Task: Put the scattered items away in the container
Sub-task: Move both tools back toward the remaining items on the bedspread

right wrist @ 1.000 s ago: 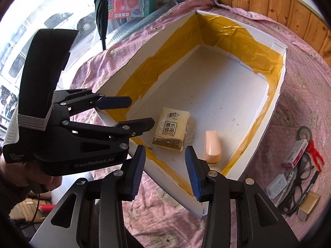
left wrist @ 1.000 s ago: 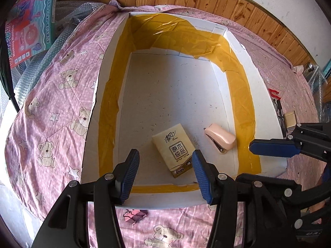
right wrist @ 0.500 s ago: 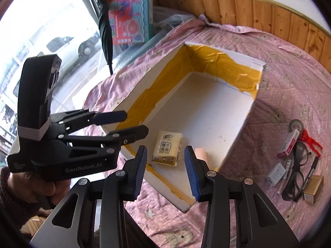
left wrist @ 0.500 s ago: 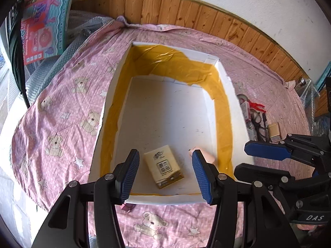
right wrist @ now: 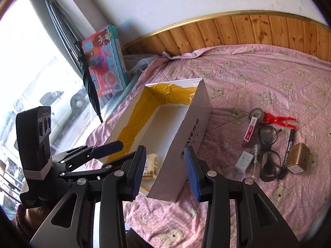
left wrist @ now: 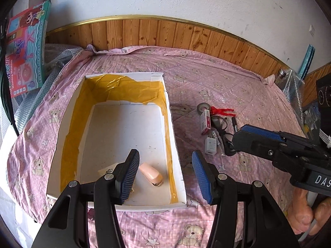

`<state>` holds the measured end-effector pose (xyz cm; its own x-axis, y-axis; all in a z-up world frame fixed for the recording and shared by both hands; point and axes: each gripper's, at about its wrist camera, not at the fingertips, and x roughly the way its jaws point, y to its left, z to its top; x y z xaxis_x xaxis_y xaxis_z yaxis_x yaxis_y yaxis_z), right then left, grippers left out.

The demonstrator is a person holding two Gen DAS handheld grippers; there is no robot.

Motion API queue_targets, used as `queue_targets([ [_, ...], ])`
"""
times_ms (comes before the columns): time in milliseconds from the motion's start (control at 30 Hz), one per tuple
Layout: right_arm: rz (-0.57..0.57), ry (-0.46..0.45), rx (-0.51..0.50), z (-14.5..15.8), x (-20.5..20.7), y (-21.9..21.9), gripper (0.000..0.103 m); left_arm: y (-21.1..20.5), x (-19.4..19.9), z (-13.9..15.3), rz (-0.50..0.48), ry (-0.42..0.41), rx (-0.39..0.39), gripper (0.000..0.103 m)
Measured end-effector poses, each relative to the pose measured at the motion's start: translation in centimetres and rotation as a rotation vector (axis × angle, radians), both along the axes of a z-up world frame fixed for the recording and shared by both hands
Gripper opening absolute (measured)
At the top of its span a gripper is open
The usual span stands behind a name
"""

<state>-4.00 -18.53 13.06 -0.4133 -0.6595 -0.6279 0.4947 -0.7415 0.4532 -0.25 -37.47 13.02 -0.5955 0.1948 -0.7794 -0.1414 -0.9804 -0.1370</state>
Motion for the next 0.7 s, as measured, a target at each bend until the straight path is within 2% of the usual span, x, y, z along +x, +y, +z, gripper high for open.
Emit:
queue_targets([
  [333, -0.049, 0.025, -0.061, -0.2, 1.7, 5.0, 0.042, 4.7, 1.6, 0.5, -0.040, 0.028, -0.021, 0.055],
  [700, -0.169, 0.026, -0.089, -1.2, 1.7, 11.9, 0.042, 11.1, 1.6, -0.3, -0.121, 0.025, -0.017, 0.055],
])
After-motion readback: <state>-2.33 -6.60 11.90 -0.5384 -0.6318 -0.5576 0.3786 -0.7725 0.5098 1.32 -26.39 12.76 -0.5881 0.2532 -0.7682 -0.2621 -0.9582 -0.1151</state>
